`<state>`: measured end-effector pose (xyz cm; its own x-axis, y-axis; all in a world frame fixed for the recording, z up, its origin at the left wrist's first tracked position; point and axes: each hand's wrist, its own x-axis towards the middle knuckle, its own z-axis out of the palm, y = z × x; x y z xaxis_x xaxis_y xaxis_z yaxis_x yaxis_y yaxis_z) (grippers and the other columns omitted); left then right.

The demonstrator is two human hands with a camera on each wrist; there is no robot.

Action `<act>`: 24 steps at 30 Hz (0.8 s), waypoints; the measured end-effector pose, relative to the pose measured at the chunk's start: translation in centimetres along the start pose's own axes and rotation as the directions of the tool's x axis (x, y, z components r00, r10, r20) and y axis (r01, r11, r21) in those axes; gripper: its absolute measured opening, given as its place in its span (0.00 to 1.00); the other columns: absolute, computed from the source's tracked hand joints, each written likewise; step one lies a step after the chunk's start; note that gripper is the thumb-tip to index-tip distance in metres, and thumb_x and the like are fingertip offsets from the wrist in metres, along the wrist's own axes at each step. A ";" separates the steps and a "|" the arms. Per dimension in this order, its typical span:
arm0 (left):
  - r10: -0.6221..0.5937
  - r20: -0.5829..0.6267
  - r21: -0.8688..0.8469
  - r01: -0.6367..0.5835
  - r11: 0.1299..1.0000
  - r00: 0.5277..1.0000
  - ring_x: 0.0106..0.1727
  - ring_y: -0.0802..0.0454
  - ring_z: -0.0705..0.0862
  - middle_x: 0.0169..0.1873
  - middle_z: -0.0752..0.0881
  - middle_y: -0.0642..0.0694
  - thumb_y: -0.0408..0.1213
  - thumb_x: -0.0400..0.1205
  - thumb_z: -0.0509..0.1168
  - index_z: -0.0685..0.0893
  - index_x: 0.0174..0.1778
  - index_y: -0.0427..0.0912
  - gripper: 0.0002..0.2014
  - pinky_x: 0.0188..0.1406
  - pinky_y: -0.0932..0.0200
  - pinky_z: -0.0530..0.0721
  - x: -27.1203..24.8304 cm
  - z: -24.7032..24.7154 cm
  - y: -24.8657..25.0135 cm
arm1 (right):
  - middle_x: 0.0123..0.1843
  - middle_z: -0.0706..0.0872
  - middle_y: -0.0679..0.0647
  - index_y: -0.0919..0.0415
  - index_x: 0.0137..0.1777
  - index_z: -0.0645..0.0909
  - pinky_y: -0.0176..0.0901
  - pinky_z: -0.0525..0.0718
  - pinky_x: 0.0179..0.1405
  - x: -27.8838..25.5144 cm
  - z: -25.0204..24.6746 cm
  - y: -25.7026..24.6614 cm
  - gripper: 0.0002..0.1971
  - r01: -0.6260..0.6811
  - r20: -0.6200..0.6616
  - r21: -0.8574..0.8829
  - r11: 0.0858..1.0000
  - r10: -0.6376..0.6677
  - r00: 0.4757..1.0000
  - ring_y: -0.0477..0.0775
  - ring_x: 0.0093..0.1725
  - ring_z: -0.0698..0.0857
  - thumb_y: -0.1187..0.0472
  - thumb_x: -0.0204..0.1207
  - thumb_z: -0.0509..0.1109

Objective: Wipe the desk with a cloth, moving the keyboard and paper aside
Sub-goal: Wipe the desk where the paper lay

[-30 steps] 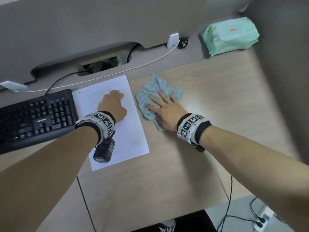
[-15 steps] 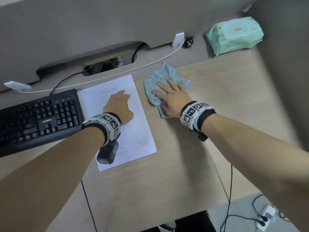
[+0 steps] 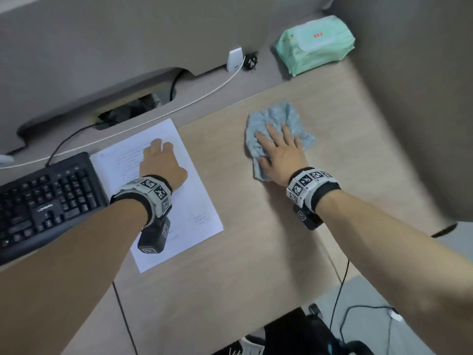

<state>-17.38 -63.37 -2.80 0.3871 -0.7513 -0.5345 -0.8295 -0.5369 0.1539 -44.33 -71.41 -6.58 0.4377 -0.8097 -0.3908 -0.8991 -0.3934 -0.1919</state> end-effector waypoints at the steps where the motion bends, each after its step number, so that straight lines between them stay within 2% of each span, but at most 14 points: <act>1: 0.025 -0.026 -0.009 -0.026 1.000 0.999 0.79 0.38 0.59 0.81 0.59 0.41 0.30 0.74 0.62 0.67 0.77 0.37 0.32 0.71 0.40 0.72 0.0 0.0 0.8 | 0.90 0.48 0.50 0.44 0.87 0.52 0.70 0.48 0.83 -1.0 -0.1 2.4 0.33 -0.108 -0.012 0.029 0.994 0.109 0.994 0.66 0.87 0.43 0.43 0.83 0.57; 4: 0.138 -0.045 -0.048 -0.140 0.989 0.989 0.75 0.38 0.64 0.76 0.65 0.40 0.27 0.71 0.62 0.72 0.70 0.37 0.28 0.68 0.41 0.74 -0.3 0.1 4.0 | 0.90 0.46 0.53 0.45 0.87 0.51 0.73 0.49 0.82 -2.5 -0.8 7.6 0.35 -0.413 -0.016 0.127 0.902 0.418 0.908 0.69 0.87 0.43 0.39 0.83 0.57; 6: 0.207 -0.041 -0.055 -0.209 0.976 0.978 0.73 0.37 0.66 0.74 0.67 0.39 0.26 0.70 0.61 0.73 0.68 0.37 0.27 0.68 0.42 0.73 -0.6 0.5 6.4 | 0.90 0.44 0.54 0.47 0.87 0.49 0.76 0.48 0.81 -1.7 -1.3 8.4 0.38 -0.520 0.014 0.150 0.841 0.524 0.851 0.71 0.86 0.41 0.37 0.82 0.58; 7: 0.242 -0.038 -0.051 -0.244 0.968 0.969 0.73 0.37 0.66 0.74 0.67 0.39 0.26 0.70 0.61 0.74 0.68 0.37 0.28 0.70 0.43 0.72 -0.7 0.8 7.6 | 0.90 0.42 0.55 0.48 0.88 0.49 0.77 0.48 0.81 -0.9 -1.5 7.9 0.39 -0.532 0.026 0.146 0.834 0.535 0.845 0.72 0.86 0.41 0.37 0.82 0.58; 8: 0.270 -0.027 -0.044 -0.271 0.961 0.962 0.74 0.37 0.65 0.76 0.67 0.40 0.26 0.70 0.62 0.73 0.69 0.38 0.28 0.72 0.44 0.70 -0.8 1.2 8.8 | 0.90 0.42 0.55 0.48 0.87 0.48 0.78 0.47 0.80 -0.1 -1.7 7.1 0.39 -0.508 0.032 0.126 0.852 0.508 0.861 0.72 0.86 0.40 0.37 0.81 0.58; 11: 0.300 0.014 0.005 -0.300 0.954 0.954 0.80 0.39 0.60 0.83 0.60 0.42 0.28 0.72 0.62 0.69 0.76 0.41 0.33 0.78 0.49 0.63 -0.7 2.2 12.0 | 0.90 0.41 0.53 0.46 0.87 0.47 0.78 0.45 0.80 0.6 -1.4 5.1 0.37 -0.261 0.027 0.054 0.964 0.260 0.965 0.71 0.86 0.39 0.38 0.83 0.57; 13: 0.297 0.040 0.038 -0.299 0.954 0.954 0.82 0.40 0.57 0.84 0.57 0.43 0.29 0.73 0.63 0.67 0.79 0.43 0.34 0.79 0.50 0.61 -0.4 2.5 13.7 | 0.90 0.40 0.51 0.45 0.88 0.46 0.76 0.46 0.81 -1.4 -0.7 6.1 0.37 -0.184 0.044 0.017 0.983 0.183 0.982 0.69 0.86 0.38 0.36 0.83 0.54; 18: 0.267 0.034 0.126 -0.270 0.955 0.963 0.82 0.38 0.57 0.84 0.56 0.43 0.33 0.73 0.64 0.65 0.80 0.46 0.36 0.77 0.45 0.65 1.6 2.4 16.7 | 0.90 0.41 0.51 0.43 0.87 0.46 0.78 0.47 0.80 -5.8 -0.3 14.0 0.41 -0.386 0.010 0.075 0.919 0.387 0.922 0.71 0.86 0.40 0.28 0.78 0.51; 20: 0.249 0.044 0.154 -0.253 0.955 0.967 0.82 0.38 0.56 0.85 0.55 0.45 0.34 0.73 0.64 0.63 0.80 0.49 0.37 0.75 0.43 0.68 2.4 2.2 17.1 | 0.90 0.41 0.51 0.43 0.87 0.47 0.80 0.47 0.79 -4.6 -1.4 16.3 0.43 -0.429 0.023 0.102 0.897 0.429 0.903 0.71 0.86 0.40 0.26 0.76 0.54; 24: 0.206 0.044 0.166 -0.210 0.963 0.978 0.81 0.36 0.57 0.84 0.57 0.45 0.34 0.73 0.62 0.63 0.80 0.51 0.37 0.75 0.44 0.67 3.0 2.2 18.3 | 0.89 0.42 0.53 0.45 0.87 0.49 0.84 0.49 0.76 1.5 -4.1 18.8 0.44 -0.464 0.029 0.130 0.876 0.464 0.885 0.74 0.85 0.42 0.28 0.76 0.58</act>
<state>-32.25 -74.62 -3.38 0.1900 -0.8278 -0.5279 -0.9475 -0.2955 0.1222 -60.55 -81.85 -7.06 -0.0301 -0.8866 -0.4615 -0.9907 0.0877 -0.1038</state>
